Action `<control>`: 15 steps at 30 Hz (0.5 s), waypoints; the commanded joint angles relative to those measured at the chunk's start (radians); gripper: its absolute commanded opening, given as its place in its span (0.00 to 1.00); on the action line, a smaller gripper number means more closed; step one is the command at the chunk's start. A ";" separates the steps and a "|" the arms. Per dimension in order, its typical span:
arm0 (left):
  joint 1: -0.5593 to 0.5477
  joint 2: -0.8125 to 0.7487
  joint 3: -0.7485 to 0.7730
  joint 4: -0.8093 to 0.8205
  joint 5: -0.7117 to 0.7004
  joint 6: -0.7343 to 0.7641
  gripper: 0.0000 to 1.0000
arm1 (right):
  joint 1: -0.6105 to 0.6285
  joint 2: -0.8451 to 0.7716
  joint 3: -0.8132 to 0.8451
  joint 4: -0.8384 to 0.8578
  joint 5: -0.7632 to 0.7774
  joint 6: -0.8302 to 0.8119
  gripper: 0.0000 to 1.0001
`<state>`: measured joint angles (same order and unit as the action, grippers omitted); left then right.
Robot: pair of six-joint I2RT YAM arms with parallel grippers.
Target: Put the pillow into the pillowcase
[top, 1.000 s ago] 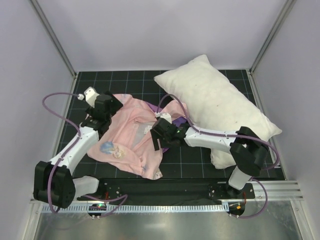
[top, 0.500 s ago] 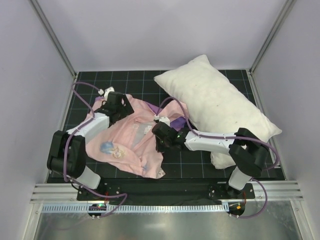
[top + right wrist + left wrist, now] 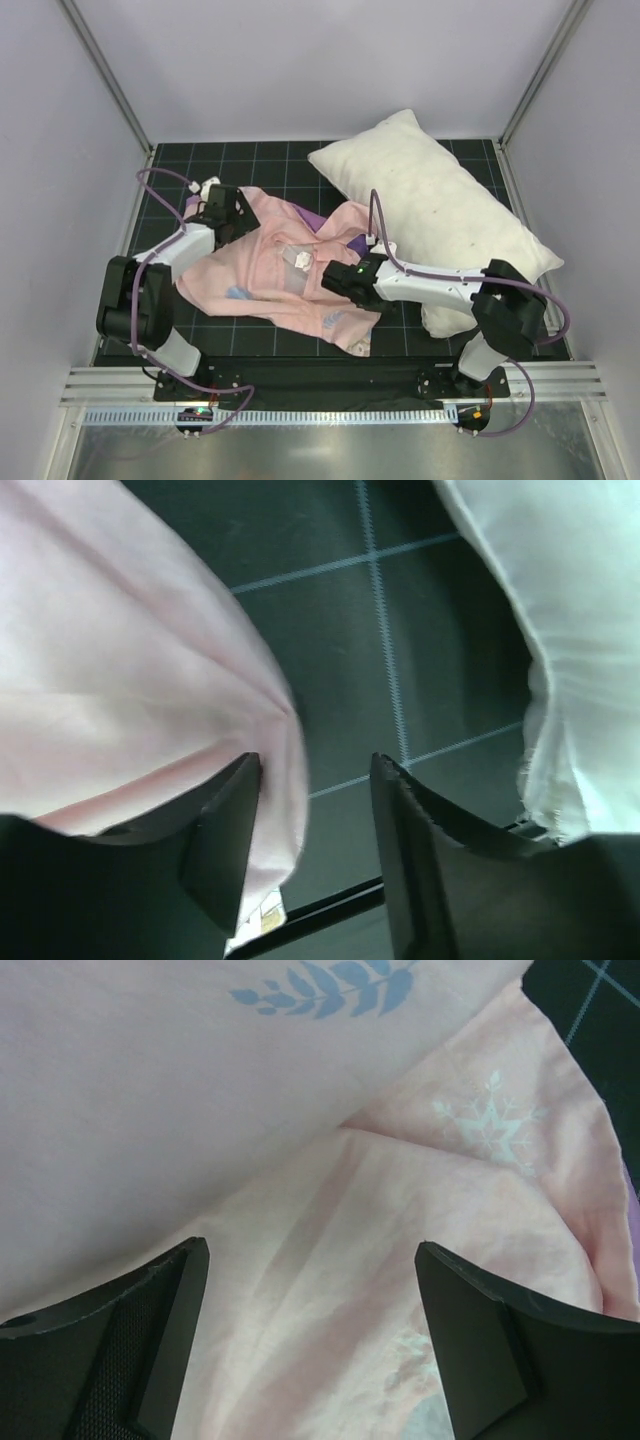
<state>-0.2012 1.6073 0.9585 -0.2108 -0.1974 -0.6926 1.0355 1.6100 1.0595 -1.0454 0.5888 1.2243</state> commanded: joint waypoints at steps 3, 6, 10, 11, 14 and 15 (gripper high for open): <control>-0.102 -0.167 0.020 -0.036 -0.175 0.065 0.90 | 0.026 -0.100 -0.042 -0.001 0.072 -0.031 0.72; -0.150 -0.202 0.046 -0.079 -0.180 0.096 0.93 | 0.029 -0.241 -0.082 0.128 0.052 -0.176 0.78; -0.184 -0.216 0.060 -0.072 -0.041 0.130 0.96 | 0.012 -0.401 -0.112 0.322 0.081 -0.385 0.86; -0.199 -0.215 0.062 -0.062 -0.024 0.130 0.97 | -0.014 -0.421 -0.096 0.350 0.088 -0.422 0.87; -0.211 -0.193 0.069 -0.045 0.029 0.119 0.98 | -0.207 -0.414 -0.026 0.468 -0.057 -0.626 0.87; -0.221 -0.173 0.072 -0.041 0.050 0.119 0.99 | -0.279 -0.397 0.006 0.479 -0.098 -0.697 0.88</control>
<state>-0.4030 1.4082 0.9966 -0.2684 -0.2256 -0.5926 0.9001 1.1828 0.9813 -0.7383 0.5739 0.7834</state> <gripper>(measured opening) 0.983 0.872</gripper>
